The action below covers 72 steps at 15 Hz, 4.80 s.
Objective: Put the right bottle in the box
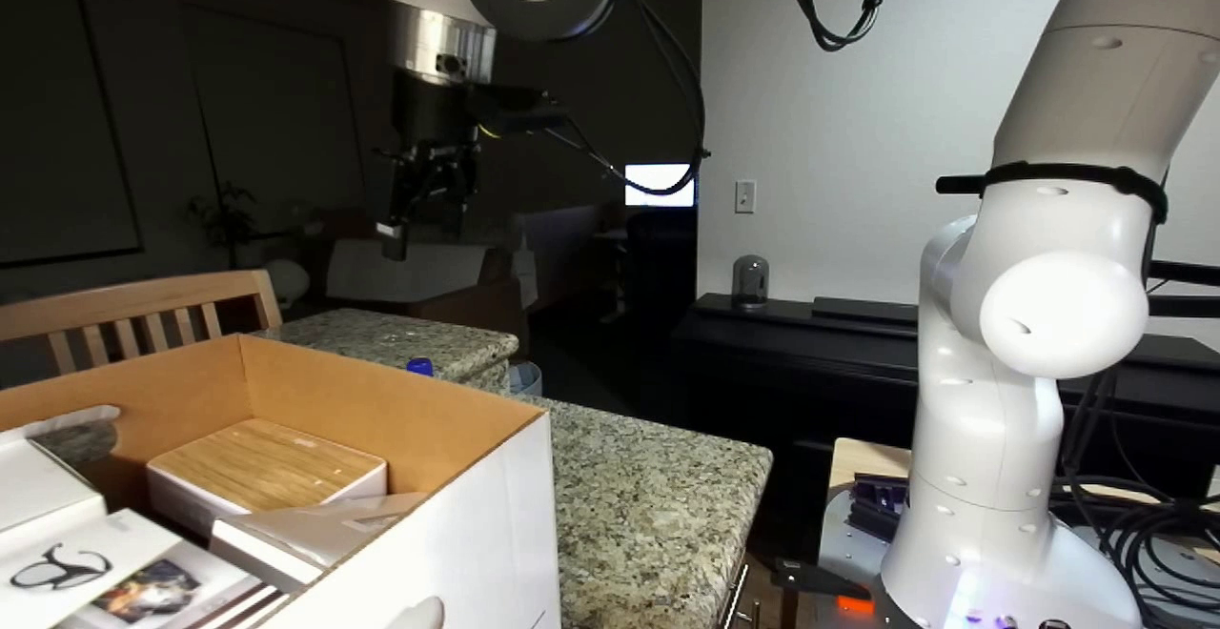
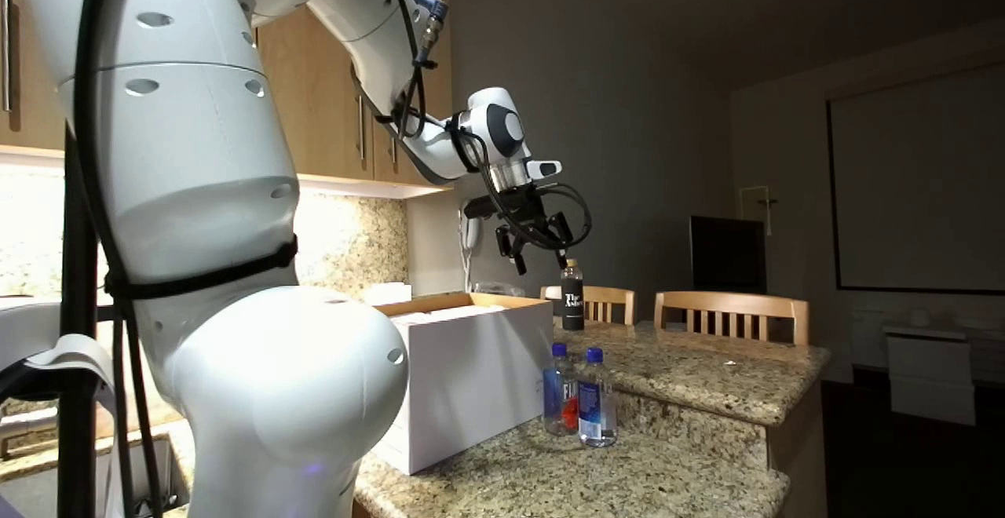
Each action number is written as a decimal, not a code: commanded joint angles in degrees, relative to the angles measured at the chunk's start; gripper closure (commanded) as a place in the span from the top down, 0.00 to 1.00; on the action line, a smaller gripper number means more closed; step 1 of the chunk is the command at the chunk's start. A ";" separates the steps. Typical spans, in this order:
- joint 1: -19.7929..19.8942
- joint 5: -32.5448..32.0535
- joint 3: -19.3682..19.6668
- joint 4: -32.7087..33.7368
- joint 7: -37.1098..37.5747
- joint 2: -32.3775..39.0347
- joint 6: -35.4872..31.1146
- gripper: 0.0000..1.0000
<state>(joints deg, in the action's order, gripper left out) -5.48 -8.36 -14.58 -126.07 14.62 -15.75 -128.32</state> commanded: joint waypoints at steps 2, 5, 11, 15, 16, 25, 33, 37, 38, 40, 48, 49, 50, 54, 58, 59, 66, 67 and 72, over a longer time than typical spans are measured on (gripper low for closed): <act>-3.06 2.92 1.29 2.25 -5.56 5.21 -4.88 1.00; -4.53 3.17 1.07 4.12 -8.25 8.86 -5.39 1.00; -9.09 4.55 -0.86 9.45 -17.86 15.58 -4.36 1.00; -5.99 9.00 3.14 16.05 -30.21 15.03 0.53 1.00; -5.17 8.67 4.31 18.12 -31.38 15.00 2.47 1.00; 2.84 7.80 12.63 45.55 -44.85 21.97 33.85 1.00; 2.30 6.90 12.82 45.88 -43.50 21.58 33.03 1.00; 2.31 6.88 12.82 45.88 -43.50 21.65 33.03 1.00; 2.31 6.87 12.82 45.88 -43.50 21.65 33.03 1.00; 2.31 6.87 12.82 45.88 -43.50 21.65 33.03 1.00; 2.25 8.61 12.35 44.55 -46.79 22.91 30.14 1.00; 2.26 9.58 12.09 44.20 -47.67 23.43 29.36 1.00; 2.28 10.83 11.76 43.60 -49.06 24.14 28.41 1.00; 1.97 12.27 10.38 40.83 -52.12 26.69 25.11 1.00; 1.59 9.52 8.81 34.72 -48.74 27.14 20.65 1.00; 1.46 9.59 8.80 33.30 -47.08 27.10 20.22 1.00; 0.82 8.41 8.52 21.98 -40.11 24.41 12.32 1.00; 0.72 8.14 8.59 20.29 -39.28 23.92 10.75 1.00; 0.07 1.86 9.30 12.72 -30.23 21.69 0.60 1.00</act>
<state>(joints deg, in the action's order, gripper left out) -4.82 -2.50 -5.79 -106.87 -21.45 9.73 -121.88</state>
